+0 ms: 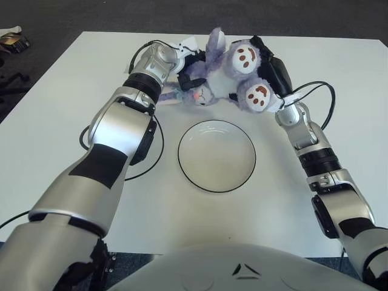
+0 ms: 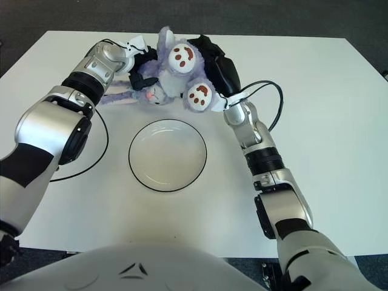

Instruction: Put the doll into the plate.

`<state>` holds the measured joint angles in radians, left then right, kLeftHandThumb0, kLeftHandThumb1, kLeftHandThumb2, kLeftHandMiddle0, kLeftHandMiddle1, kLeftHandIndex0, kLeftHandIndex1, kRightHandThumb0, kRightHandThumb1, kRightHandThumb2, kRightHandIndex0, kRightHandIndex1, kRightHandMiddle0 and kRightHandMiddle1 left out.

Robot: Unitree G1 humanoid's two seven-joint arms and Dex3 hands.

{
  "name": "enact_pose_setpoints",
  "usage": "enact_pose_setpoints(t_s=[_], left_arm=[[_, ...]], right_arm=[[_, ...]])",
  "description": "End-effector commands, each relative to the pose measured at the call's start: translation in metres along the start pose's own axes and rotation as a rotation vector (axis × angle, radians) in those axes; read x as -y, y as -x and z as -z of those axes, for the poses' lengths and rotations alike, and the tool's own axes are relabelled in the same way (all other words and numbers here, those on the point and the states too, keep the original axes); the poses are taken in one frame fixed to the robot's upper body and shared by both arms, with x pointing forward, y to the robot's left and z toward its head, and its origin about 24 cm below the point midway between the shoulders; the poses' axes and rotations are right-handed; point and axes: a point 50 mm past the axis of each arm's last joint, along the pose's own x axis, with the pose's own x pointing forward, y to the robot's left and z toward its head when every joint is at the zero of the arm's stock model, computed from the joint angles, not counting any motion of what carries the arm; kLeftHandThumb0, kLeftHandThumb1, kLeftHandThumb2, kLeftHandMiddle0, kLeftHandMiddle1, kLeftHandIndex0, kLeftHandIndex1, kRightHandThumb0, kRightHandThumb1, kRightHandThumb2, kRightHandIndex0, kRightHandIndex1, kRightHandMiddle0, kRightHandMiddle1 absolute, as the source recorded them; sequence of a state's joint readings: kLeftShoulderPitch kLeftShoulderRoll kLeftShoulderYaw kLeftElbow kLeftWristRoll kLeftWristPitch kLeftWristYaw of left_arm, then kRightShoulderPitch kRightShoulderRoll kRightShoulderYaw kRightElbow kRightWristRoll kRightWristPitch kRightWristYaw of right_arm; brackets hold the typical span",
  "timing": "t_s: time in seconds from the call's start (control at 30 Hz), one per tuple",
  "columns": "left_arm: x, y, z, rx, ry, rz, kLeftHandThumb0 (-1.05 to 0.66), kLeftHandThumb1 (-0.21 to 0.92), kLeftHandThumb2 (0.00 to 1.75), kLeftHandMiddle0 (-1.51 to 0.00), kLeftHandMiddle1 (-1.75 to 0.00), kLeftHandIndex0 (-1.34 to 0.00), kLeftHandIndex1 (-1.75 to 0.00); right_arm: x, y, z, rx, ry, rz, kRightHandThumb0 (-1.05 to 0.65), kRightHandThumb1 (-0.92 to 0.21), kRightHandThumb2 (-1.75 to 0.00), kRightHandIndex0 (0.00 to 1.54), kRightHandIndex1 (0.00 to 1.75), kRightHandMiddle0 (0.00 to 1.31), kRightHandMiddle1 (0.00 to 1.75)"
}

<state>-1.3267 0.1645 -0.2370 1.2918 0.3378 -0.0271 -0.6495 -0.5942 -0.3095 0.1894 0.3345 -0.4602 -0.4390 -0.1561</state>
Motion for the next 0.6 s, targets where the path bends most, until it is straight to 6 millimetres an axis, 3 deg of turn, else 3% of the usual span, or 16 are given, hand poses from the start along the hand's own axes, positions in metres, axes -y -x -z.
enact_pose_setpoints(t_s=[0.0,0.03,0.13,0.2,0.37,0.57], left_arm=[[0.0019,-0.0012,-0.003,0.026,0.005,0.011,0.0,-0.06,1.74,-0.89,-1.75,-0.68,-1.72],[0.0019,-0.001,-0.0031,0.029,0.007,0.011,0.0,-0.06,1.74,-0.89,-1.75,-0.67,-1.73],[0.0018,-0.0008,-0.0032,0.036,0.01,0.012,0.0,-0.03,1.72,-0.87,-1.75,-0.65,-1.74],[0.0017,-0.0008,-0.0031,0.04,0.009,0.007,0.0,-0.03,1.71,-0.86,-1.74,-0.64,-1.74],[0.0011,-0.0007,-0.0038,0.042,0.001,-0.004,0.0,-0.02,1.68,-0.87,-1.69,-0.63,-1.75],[0.0014,-0.0008,-0.0038,0.033,-0.008,0.002,0.0,-0.01,1.67,-0.88,-1.67,-0.63,-1.75]], right_arm=[[0.0006,-0.0014,-0.0046,-0.005,-0.01,0.028,-0.45,-0.2,-1.08,0.28,1.22,0.04,1.4],[0.0008,-0.0021,-0.0046,-0.014,-0.008,0.03,-0.4,-0.18,-1.11,0.29,1.32,0.07,1.52],[0.0022,-0.0026,-0.0038,-0.029,-0.005,0.032,-0.3,-0.15,-1.18,0.34,1.53,0.14,1.67],[0.003,-0.0023,-0.0033,-0.037,-0.006,0.036,0.06,-0.26,-1.14,0.49,1.55,0.18,1.71],[0.0044,-0.0029,-0.0034,-0.048,-0.012,0.067,0.01,-0.18,-1.4,0.71,1.6,0.47,1.74],[0.0041,-0.0037,-0.0019,-0.046,-0.025,0.113,0.0,-0.07,-1.56,0.8,1.65,0.59,1.75]])
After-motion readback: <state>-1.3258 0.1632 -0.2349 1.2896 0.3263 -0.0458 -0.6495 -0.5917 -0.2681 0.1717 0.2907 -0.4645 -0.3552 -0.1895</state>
